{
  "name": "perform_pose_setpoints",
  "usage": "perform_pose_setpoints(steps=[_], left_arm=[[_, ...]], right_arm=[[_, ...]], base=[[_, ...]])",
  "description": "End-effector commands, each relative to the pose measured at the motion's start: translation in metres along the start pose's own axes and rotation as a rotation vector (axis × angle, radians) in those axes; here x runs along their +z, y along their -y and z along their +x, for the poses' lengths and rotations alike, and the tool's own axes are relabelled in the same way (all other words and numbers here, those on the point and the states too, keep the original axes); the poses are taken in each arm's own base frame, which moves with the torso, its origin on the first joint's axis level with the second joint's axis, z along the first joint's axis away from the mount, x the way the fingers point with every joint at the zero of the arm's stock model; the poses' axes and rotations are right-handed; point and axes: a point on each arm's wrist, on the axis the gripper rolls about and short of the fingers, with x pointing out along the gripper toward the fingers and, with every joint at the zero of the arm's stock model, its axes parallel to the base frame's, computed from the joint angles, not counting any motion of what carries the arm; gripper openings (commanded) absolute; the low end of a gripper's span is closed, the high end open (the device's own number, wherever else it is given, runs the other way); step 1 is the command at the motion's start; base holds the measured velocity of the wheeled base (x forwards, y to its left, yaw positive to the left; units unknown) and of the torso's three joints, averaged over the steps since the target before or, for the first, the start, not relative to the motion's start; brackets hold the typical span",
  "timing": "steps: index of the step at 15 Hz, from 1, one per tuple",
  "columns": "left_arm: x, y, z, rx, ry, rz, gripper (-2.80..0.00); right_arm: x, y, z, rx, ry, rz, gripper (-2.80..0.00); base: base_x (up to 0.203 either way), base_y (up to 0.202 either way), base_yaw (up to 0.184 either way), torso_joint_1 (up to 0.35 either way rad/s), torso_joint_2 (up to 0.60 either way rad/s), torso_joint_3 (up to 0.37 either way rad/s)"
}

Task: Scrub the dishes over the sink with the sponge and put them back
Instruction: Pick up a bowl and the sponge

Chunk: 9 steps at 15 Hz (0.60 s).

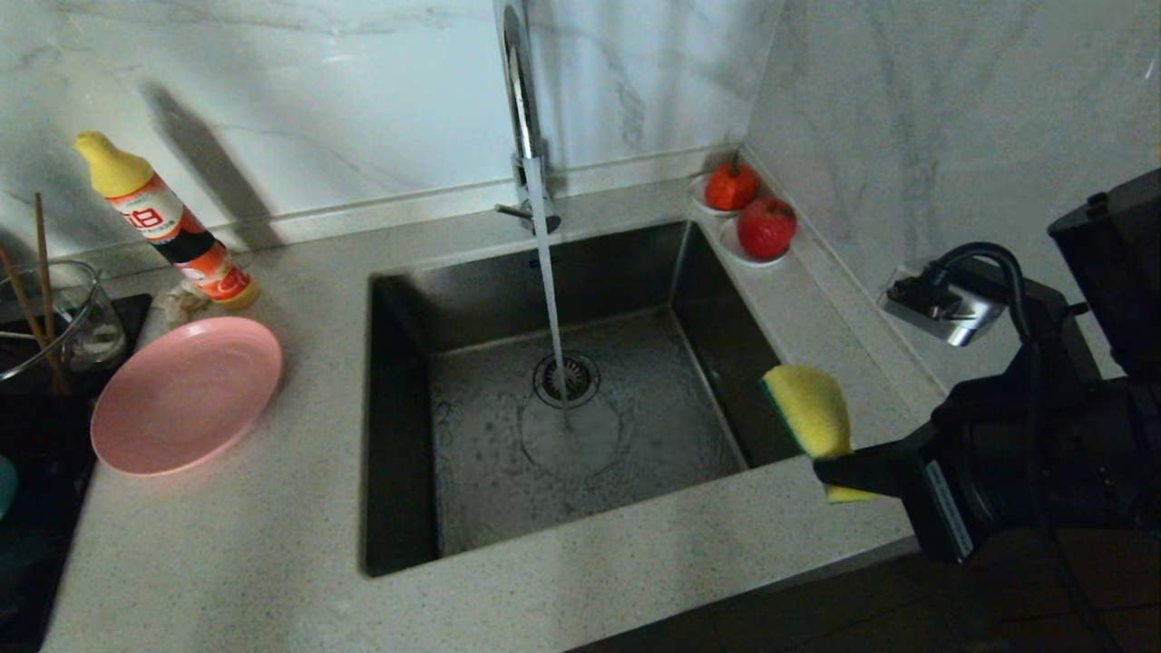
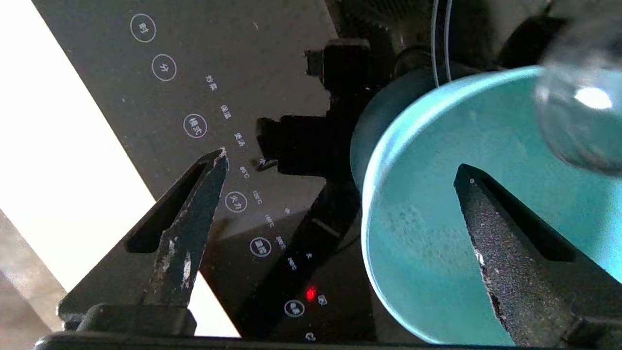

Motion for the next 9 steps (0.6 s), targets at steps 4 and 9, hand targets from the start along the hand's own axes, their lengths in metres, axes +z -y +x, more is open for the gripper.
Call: perform_pose_setpoints(steps=[4,9], left_arm=[[-0.002,-0.002,0.015,-0.041,-0.069,-0.039,0.0],[0.0,-0.002,0.022,-0.039,-0.078,-0.059,0.0]], right_arm=[[0.001,0.0,0.0,0.0,0.002,-0.001,-2.8],[0.001,0.0,0.0,-0.001,0.002,-0.001,-2.8]], base=[[0.0,0.0,0.0,0.0,0.0,0.0],[0.0,0.0,0.0,0.0,0.0,0.0]])
